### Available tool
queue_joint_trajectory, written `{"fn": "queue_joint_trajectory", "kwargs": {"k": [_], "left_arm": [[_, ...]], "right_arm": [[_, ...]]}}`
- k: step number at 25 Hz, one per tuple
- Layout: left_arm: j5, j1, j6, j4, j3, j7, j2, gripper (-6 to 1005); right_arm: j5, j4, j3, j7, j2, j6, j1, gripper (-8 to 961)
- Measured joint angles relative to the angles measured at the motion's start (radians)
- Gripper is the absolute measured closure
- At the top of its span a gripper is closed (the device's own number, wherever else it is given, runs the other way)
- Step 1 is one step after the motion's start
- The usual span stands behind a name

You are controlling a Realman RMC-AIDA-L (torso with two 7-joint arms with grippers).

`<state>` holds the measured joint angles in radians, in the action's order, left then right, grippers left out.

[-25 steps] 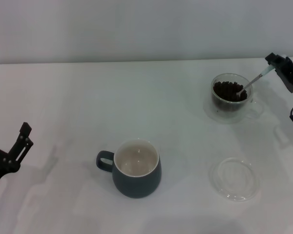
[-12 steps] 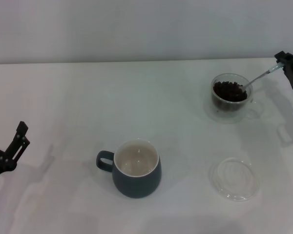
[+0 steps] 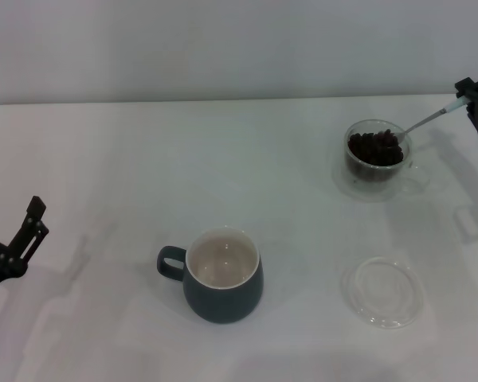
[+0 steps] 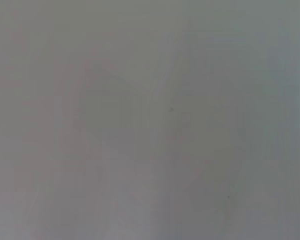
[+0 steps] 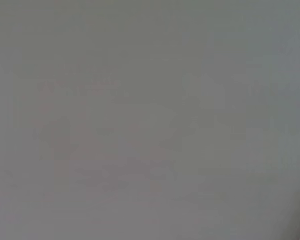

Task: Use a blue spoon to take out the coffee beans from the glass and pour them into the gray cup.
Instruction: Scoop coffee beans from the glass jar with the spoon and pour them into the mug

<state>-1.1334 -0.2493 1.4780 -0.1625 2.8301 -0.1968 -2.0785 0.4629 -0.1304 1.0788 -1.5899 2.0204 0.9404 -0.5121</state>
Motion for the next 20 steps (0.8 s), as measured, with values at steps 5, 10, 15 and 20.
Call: {"fn": "queue_joint_trajectory", "kwargs": {"k": [5, 10, 15, 20], "left_arm": [[0.0, -0.002, 0.0, 0.0, 0.0, 0.0, -0.002, 138], [0.0, -0.008, -0.003, 0.0, 0.0, 0.0, -0.005, 138], [0.0, -0.008, -0.01, 0.0, 0.0, -0.001, -0.006, 138], [0.0, -0.009, -0.037, 0.0, 0.0, -0.001, -0.006, 137]], "right_arm": [[0.003, 0.0, 0.072, -0.05, -0.002, 0.037, 0.005, 768], [0.003, -0.011, 0.155, -0.083, -0.002, 0.072, 0.005, 765], [0.004, -0.013, 0.208, -0.098, -0.001, 0.137, 0.005, 762], [0.003, -0.014, 0.271, -0.1, 0.003, 0.212, 0.005, 758]]}}
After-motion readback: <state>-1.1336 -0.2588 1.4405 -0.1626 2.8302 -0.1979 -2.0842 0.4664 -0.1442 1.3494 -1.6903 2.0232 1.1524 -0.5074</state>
